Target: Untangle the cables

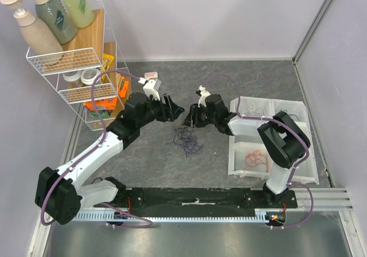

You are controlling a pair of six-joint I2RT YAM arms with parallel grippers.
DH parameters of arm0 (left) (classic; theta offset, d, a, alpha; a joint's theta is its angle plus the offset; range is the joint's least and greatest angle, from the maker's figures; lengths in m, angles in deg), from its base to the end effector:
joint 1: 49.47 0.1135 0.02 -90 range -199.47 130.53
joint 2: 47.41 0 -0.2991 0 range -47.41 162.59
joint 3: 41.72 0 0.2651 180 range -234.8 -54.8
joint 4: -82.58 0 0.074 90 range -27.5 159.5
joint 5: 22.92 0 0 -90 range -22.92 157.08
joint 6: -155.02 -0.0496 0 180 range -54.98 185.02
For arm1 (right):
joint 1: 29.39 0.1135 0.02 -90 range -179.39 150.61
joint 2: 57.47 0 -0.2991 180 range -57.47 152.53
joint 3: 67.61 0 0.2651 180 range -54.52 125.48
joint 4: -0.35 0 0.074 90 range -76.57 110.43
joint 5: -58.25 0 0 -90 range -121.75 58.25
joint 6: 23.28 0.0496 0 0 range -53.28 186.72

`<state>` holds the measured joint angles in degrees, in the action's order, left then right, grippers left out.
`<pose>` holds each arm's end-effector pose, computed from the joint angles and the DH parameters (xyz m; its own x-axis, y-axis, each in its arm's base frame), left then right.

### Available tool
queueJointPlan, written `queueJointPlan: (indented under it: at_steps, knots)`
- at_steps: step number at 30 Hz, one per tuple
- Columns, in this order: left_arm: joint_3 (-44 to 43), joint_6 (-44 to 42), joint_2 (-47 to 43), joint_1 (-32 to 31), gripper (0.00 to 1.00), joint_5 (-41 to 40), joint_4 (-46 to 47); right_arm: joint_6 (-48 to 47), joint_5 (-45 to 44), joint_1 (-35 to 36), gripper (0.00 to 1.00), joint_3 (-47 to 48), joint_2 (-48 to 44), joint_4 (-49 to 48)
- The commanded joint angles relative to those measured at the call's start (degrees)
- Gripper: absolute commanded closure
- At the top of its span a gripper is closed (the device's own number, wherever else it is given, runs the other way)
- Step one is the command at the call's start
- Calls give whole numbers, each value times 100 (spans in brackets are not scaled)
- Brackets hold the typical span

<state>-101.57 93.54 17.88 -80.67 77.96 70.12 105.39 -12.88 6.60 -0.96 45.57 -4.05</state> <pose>0.2309 -0.1508 0.3224 -0.5472 -0.2167 -0.8084 0.4564 0.7323 -0.5053 0.3170 0.2501 0.1835 -0.8208 0.1346 -0.5551 -0.3396 0.6664 0.6637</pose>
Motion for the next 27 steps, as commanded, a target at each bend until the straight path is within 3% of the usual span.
queueJointPlan:
  at_steps: [1,9,15,19,22,27]
  knots:
    - [-70,93,-26,35,29,257,280,-553,-102,5,50,146,-275,287]
    - [-105,67,0,35,27,485,298,-932,-596,-320,48,23,-821,763]
    - [-210,295,264,61,26,1126,386,-898,36,-356,46,172,-269,606]
    - [-263,234,334,61,26,1215,333,-397,573,-347,49,32,13,-185]
    - [-316,164,378,61,27,1136,228,-186,723,-312,61,-3,128,-388]
    - [-360,155,396,61,28,1241,210,166,890,-285,99,-327,-300,-695]
